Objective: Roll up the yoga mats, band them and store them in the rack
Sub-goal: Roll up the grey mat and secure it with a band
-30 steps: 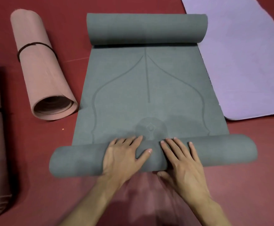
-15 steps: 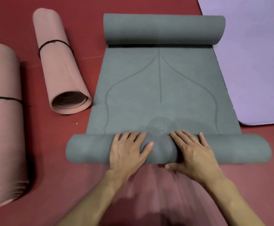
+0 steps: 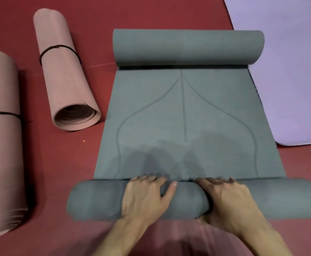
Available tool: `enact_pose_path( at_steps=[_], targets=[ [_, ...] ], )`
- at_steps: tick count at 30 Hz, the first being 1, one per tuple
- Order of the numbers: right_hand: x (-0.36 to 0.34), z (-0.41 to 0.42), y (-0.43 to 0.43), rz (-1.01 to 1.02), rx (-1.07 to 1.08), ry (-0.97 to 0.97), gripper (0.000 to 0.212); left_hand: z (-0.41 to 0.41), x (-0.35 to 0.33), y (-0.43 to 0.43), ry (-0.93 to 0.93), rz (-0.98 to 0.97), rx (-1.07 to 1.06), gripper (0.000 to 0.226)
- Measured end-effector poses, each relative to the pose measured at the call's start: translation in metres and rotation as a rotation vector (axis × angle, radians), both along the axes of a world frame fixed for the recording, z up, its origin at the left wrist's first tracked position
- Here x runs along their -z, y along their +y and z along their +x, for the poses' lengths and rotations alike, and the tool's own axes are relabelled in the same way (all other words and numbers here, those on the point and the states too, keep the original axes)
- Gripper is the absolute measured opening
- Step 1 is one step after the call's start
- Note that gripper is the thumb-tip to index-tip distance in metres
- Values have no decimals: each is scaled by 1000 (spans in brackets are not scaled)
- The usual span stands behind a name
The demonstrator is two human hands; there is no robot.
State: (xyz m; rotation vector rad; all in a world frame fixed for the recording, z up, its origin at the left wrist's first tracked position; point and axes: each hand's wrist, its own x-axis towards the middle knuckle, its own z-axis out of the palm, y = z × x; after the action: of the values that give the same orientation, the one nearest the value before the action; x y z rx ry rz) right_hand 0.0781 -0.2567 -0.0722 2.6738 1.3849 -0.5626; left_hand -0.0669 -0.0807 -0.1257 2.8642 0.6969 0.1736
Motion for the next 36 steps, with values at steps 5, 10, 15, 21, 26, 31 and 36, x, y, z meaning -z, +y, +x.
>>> enact_pose_path(
  at_steps=[5,10,15,21,26,31,36],
  targets=[
    [-19,16,22,-164,-2,164,105,-9,7,-25,-67,39,22,62],
    [-9,18,7,52,69,157,108,13,9,-10,-36,29,46,64],
    [21,-3,-4,207,-19,-66,112,51,8,15,-8,-3,62,61],
    [16,24,16,145,2,-32,105,23,2,-18,-13,34,115,102],
    [18,5,16,159,53,-104,118,32,10,-4,102,91,160,119],
    [23,4,27,171,81,-134,119,38,4,6,48,123,190,132],
    [14,32,46,91,85,-113,112,20,6,4,60,113,48,143]
  ],
)
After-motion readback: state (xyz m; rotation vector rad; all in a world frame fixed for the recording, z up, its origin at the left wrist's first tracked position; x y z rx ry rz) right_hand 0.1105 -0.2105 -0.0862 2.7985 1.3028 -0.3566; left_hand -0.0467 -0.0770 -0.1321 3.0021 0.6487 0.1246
